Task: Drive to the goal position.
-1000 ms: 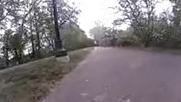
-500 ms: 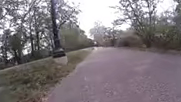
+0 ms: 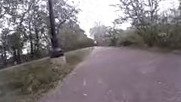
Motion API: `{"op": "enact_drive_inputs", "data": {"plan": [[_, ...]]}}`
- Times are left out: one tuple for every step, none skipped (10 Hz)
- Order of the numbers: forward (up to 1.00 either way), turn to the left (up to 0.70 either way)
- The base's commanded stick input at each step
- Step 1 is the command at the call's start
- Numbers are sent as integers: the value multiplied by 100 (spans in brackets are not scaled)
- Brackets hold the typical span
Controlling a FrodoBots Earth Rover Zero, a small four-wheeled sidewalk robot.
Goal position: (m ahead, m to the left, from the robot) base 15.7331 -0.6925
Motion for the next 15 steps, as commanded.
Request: {"op": "enact_drive_inputs", "data": {"plan": [[70, 0], [70, 0], [70, 0], [70, 0], [70, 0], [70, 0], [70, 0], [70, 0], [70, 0], [70, 0], [70, 0], [70, 0], [70, 0], [70, 0], [70, 0]]}}
